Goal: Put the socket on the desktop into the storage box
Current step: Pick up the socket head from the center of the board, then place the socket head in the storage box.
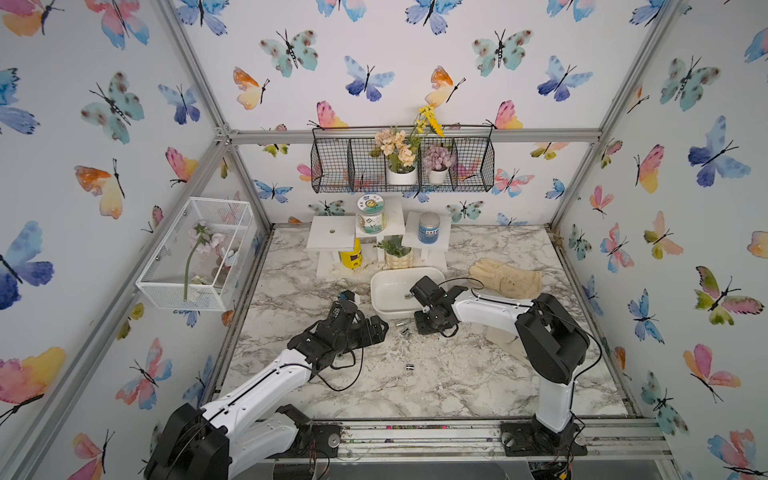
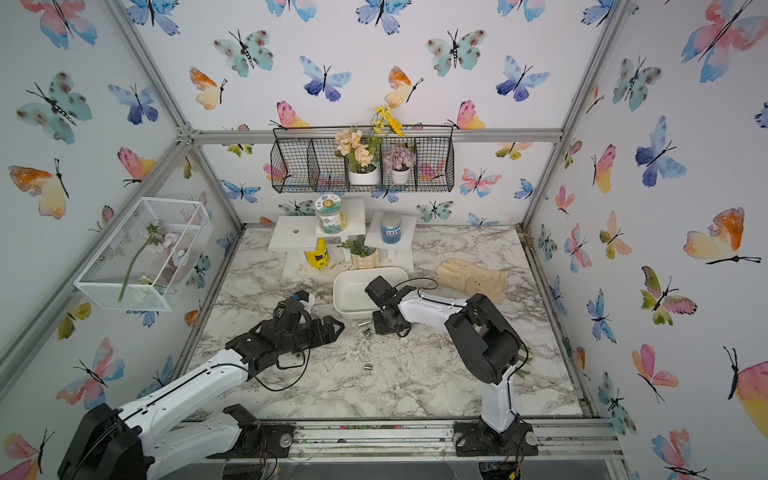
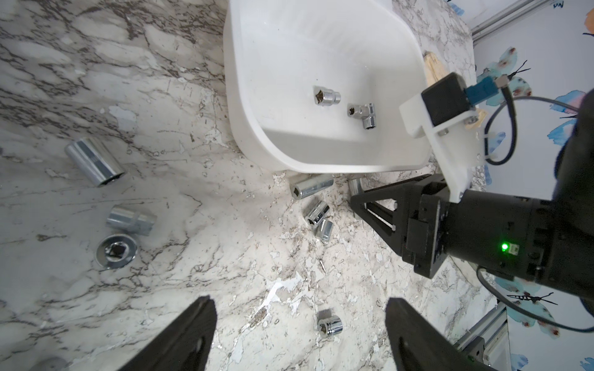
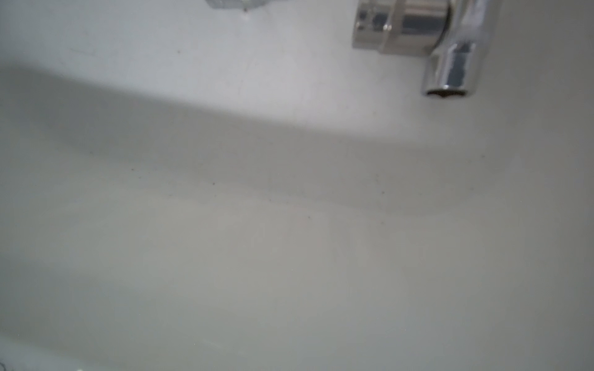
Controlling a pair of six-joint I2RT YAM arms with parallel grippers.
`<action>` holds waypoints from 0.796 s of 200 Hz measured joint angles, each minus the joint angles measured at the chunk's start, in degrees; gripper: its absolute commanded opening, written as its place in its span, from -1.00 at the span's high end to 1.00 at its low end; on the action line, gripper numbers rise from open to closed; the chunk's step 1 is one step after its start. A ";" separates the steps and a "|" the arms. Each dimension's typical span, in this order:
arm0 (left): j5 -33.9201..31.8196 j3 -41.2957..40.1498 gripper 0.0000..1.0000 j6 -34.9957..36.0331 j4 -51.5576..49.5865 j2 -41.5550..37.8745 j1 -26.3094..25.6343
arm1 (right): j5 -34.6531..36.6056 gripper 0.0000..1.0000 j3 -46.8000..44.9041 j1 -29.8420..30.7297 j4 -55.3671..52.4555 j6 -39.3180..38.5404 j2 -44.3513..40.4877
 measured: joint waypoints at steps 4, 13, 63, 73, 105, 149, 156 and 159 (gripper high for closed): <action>0.00 0.00 -0.75 0.00 0.00 -0.02 0.00 | 0.00 0.61 -0.31 0.04 0.00 0.02 -0.28; 0.00 0.00 -0.75 0.00 0.02 -0.02 0.00 | 0.00 0.62 -1.20 0.07 -0.09 0.15 -1.09; 0.28 0.94 -0.75 0.39 0.28 2.43 0.00 | 0.31 0.62 -5.75 0.15 -1.38 1.64 -10.19; 0.52 1.62 -0.75 0.46 0.42 3.48 0.00 | 0.39 0.62 -6.19 0.17 -1.53 1.88 -12.28; 1.53 3.89 -0.75 0.50 0.72 5.38 0.00 | 0.83 0.62 -6.32 0.33 -2.38 2.34 -15.78; 1.75 5.88 -0.75 0.48 1.33 7.15 0.00 | 1.66 0.62 -5.84 0.37 -3.74 2.27 -16.44; 1.75 5.88 -0.75 0.48 1.40 7.15 0.00 | 1.70 0.62 -5.40 0.37 -4.11 2.21 -16.44; 1.75 5.88 -0.75 0.46 1.40 7.15 0.00 | 1.73 0.62 -5.11 0.37 -4.24 2.12 -16.44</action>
